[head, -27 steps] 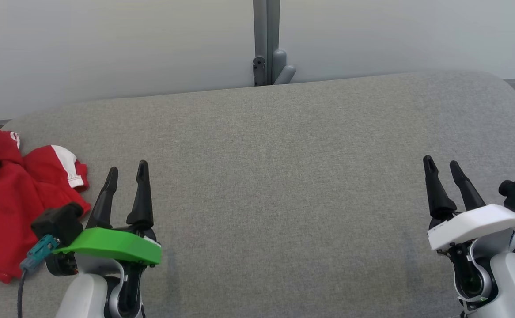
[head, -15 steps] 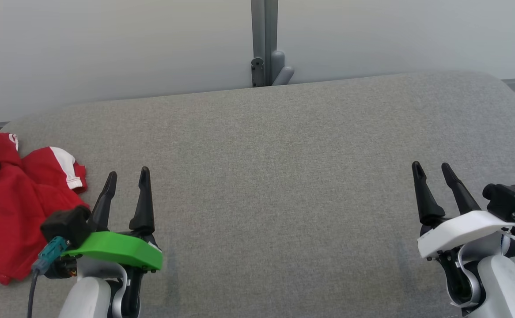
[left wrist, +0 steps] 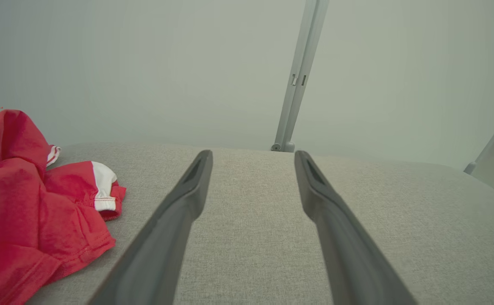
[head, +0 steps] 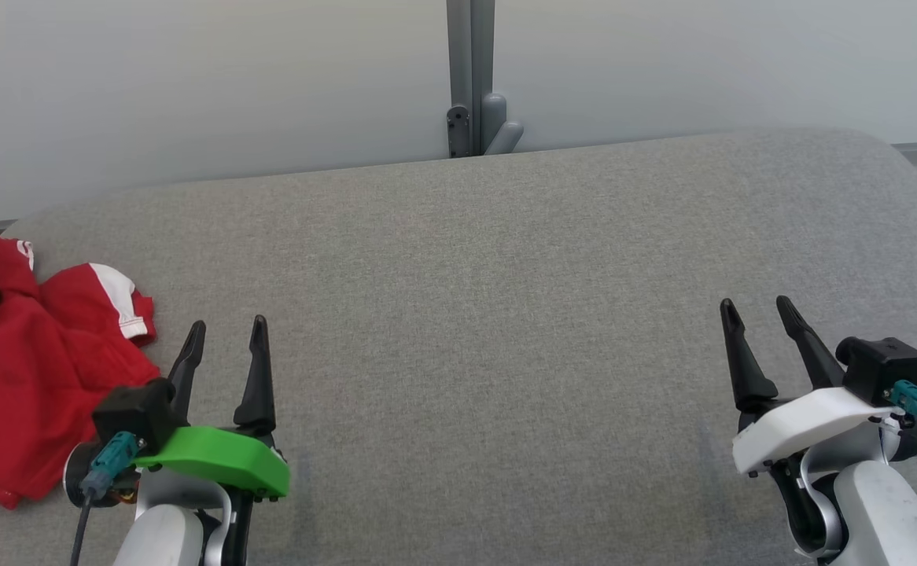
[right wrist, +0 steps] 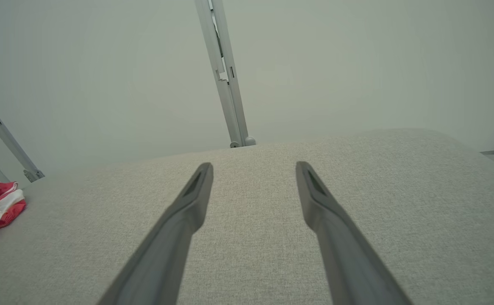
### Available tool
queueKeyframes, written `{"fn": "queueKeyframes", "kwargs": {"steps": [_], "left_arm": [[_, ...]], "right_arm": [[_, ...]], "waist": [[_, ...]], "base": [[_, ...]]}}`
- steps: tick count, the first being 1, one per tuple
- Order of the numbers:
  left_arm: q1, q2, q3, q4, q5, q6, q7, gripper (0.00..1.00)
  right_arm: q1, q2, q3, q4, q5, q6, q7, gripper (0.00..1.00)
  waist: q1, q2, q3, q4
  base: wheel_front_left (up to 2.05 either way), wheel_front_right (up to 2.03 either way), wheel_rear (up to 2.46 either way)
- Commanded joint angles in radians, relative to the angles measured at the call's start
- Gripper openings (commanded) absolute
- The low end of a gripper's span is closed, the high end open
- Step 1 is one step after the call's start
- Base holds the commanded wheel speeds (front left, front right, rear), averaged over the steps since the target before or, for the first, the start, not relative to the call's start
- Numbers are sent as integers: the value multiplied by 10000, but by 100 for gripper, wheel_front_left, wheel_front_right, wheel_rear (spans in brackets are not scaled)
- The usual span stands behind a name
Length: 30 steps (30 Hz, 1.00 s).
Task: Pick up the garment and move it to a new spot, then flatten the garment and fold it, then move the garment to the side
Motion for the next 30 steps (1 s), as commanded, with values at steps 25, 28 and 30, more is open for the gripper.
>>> {"fn": "queueKeyframes", "kwargs": {"steps": [25, 28, 30], "left_arm": [[292, 85, -45, 219, 1304, 223, 162, 100], [320, 76, -39, 239, 1457, 248, 156, 100], [340, 46, -44, 242, 1527, 283, 171, 100]], "right_arm": [[232, 253, 123, 414, -1252, 3, -833, 100], [260, 276, 131, 446, -1233, 2, -936, 100], [285, 262, 144, 467, -1295, 2, -994, 100]], "waist": [[0, 0, -48, -43], [0, 0, -38, -54], [0, 0, -40, -53]], "base": [[0, 0, 0], [0, 0, 0], [0, 0, 0]]}}
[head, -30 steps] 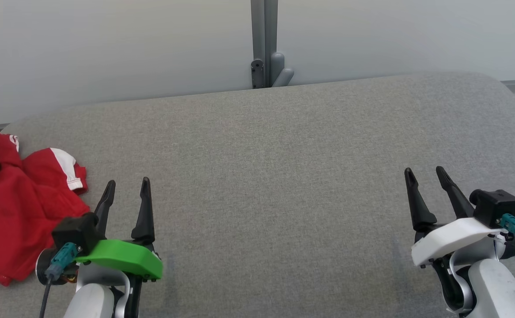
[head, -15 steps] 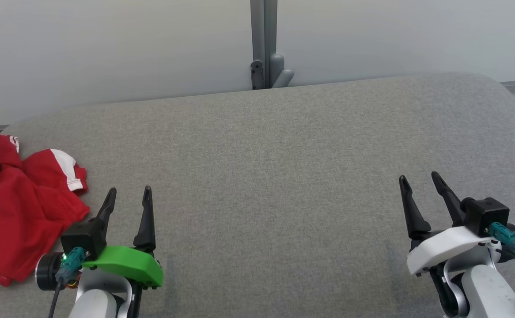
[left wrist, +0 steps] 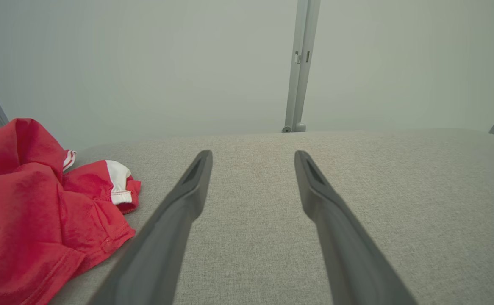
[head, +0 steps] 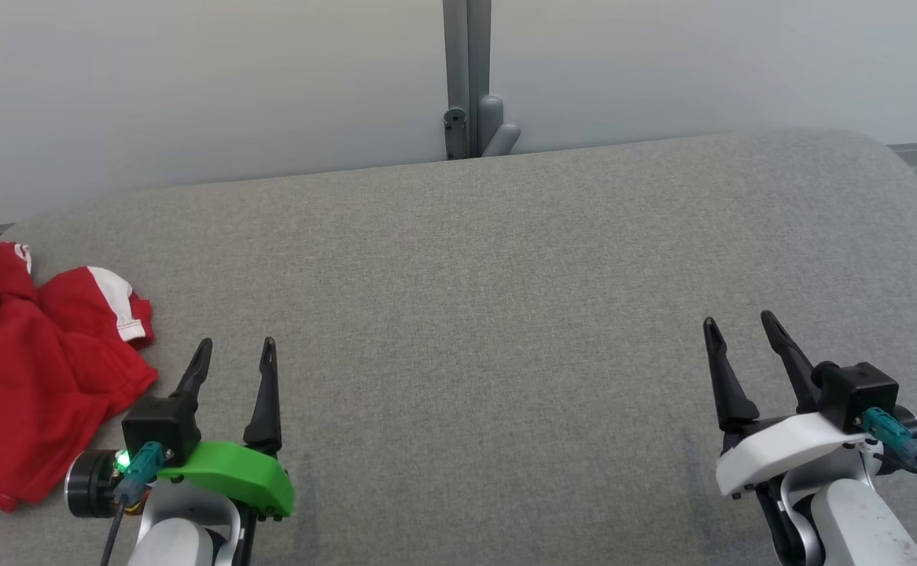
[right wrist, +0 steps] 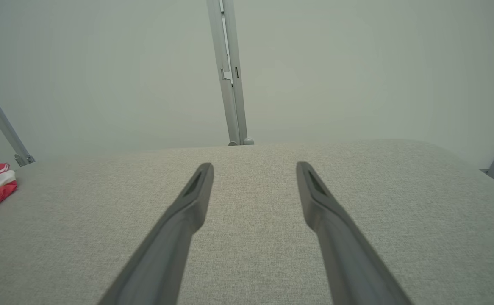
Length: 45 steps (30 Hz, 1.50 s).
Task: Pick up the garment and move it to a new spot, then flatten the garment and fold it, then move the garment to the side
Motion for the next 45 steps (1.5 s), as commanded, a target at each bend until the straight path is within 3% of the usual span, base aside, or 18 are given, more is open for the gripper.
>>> {"fn": "queueKeyframes", "kwargs": {"steps": [1, 26, 32, 45], "left_arm": [[118, 42, 8, -7, 197, 73, -11, 100], [51, -11, -44, 116, -7, 199, 17, 100], [-137, 29, 87, 144, -98, 309, -110, 100], [-35, 240, 492, -34, -368, 618, -281, 100]], "right_arm": [[106, -48, 29, 23, -103, 0, -86, 100], [138, -1, -49, 143, -44, 1, -169, 100], [97, 3, -76, -84, -111, 1, -164, 100], [-15, 79, 80, -486, -186, 1, -64, 100]], "waist": [[0, 0, -3, 0], [0, 0, 47, 190], [0, 0, 91, 800], [0, 0, 144, 2840]], "base": [[0, 0, 0], [0, 0, 0], [0, 0, 0], [0, 0, 0]]}}
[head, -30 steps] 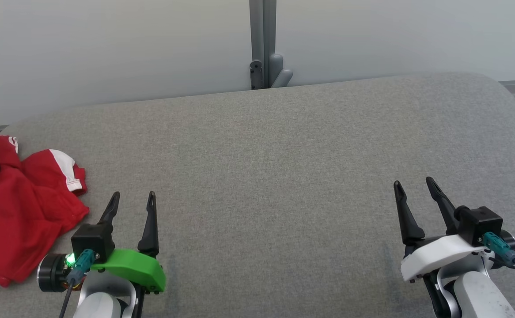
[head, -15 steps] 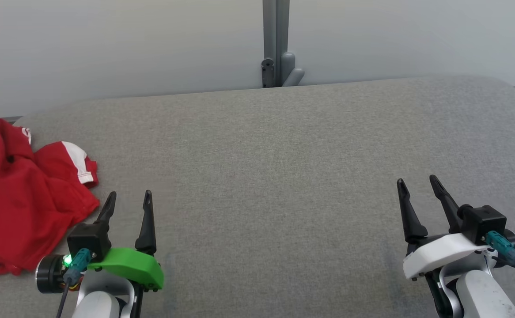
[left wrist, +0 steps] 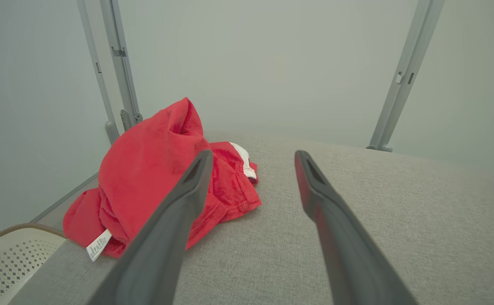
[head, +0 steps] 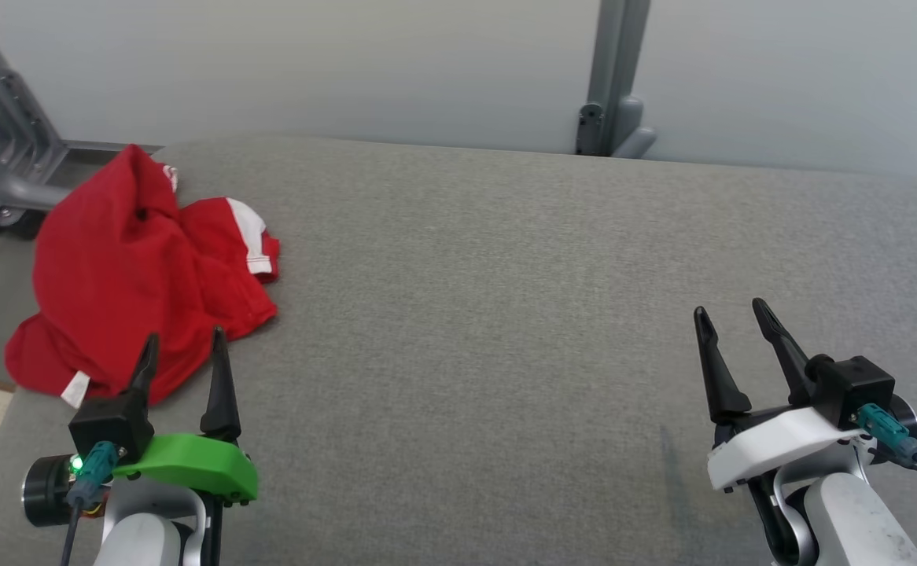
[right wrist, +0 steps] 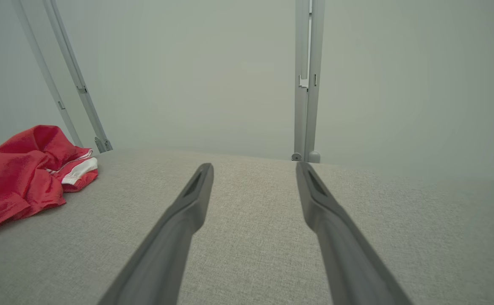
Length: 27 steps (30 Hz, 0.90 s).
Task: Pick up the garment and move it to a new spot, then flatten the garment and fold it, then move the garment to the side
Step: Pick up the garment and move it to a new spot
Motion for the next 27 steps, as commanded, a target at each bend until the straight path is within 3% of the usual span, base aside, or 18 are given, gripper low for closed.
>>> {"fn": "queueKeyframes", "kwargs": {"steps": [1, 11, 27], "left_arm": [[72, 95, 69, -40, -70, 88, -56, 100], [255, 199, 210, -274, -222, 219, -125, 100], [207, 265, 84, -516, -330, 344, 35, 100]], "right_arm": [[-34, 0, 27, -57, -55, 1, 17, 100], [-110, 41, 138, -106, -101, 1, 59, 100], [-30, 20, 103, -18, -139, 1, 10, 100]], "waist": [[0, 0, 29, 900], [0, 0, 75, 1866], [0, 0, 79, 1941]], "base": [[0, 0, 0], [0, 0, 0], [0, 0, 0]]}}
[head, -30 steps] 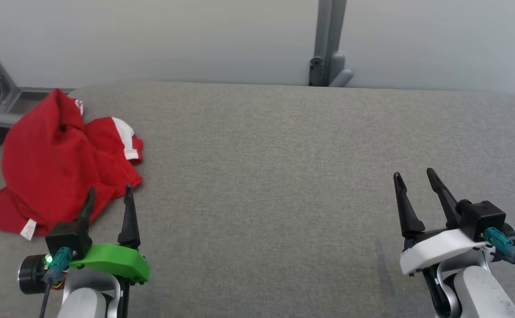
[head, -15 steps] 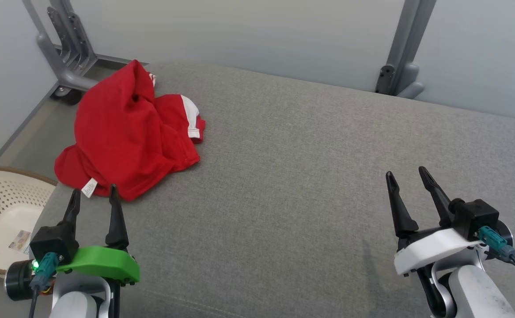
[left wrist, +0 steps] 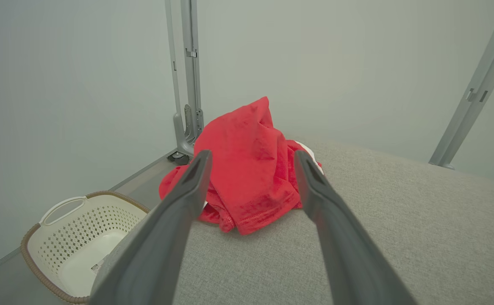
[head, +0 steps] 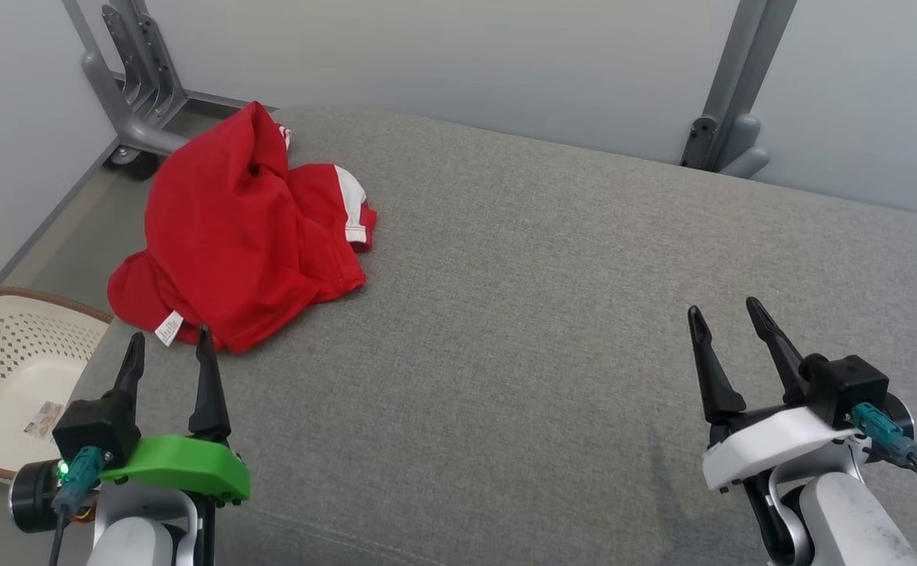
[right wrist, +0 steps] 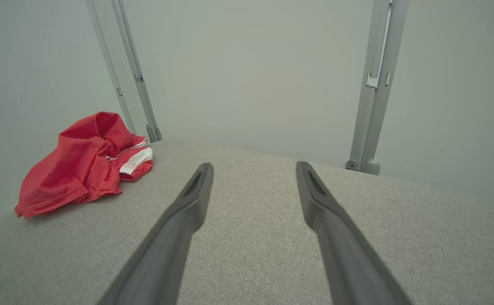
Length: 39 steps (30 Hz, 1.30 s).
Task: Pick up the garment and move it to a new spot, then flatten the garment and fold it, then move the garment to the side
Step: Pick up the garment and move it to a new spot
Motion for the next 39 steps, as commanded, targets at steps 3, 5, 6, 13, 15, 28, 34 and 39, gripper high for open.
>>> {"fn": "queueKeyframes", "kwargs": {"steps": [3, 5, 6, 13, 15, 28, 34, 39], "left_arm": [[-148, -40, -1, -87, -248, -114, -29, 100], [-260, -99, 43, -127, -376, -137, -44, 100], [-326, -107, 51, -136, -409, -147, -32, 100], [-1154, 9, 123, -25, -769, -374, 320, 100], [-1535, 117, 183, 166, -827, -460, 513, 100], [-4212, 882, 927, 4063, -1965, -860, 1951, 100], [-4788, 1200, 1153, 5334, -2068, -900, 1781, 100], [-5140, 1403, 1223, 5867, -1990, -903, 1159, 0]], "right_arm": [[-9, -47, -5, 24, -88, 1, -31, 100], [-79, -61, 43, -11, -93, 1, -15, 100], [-118, -69, 77, -39, -104, 1, -2, 100], [-478, -163, 305, -266, -165, 1, 141, 100], [-657, -229, 389, -389, -176, -1, 205, 100], [-1808, -699, 855, -762, -89, 1, 241, 100], [-1988, -806, 807, -727, -106, 1, 175, 100], [-2085, -803, 776, -657, -155, 1, 165, 100]], "waist": [[0, 0, 39, -54], [0, 0, 100, -128], [0, 0, 142, -178], [0, 0, 800, -769], [0, 0, 1188, -1050], [0, 0, 3570, -2580], [0, 0, 3926, -2619], [0, 0, 3995, -2548]], "base": [[0, 0, 0], [0, 0, 0], [0, 0, 0], [0, 0, 0], [0, 0, 0], [0, 0, 0], [0, 0, 0], [0, 0, 0]]}}
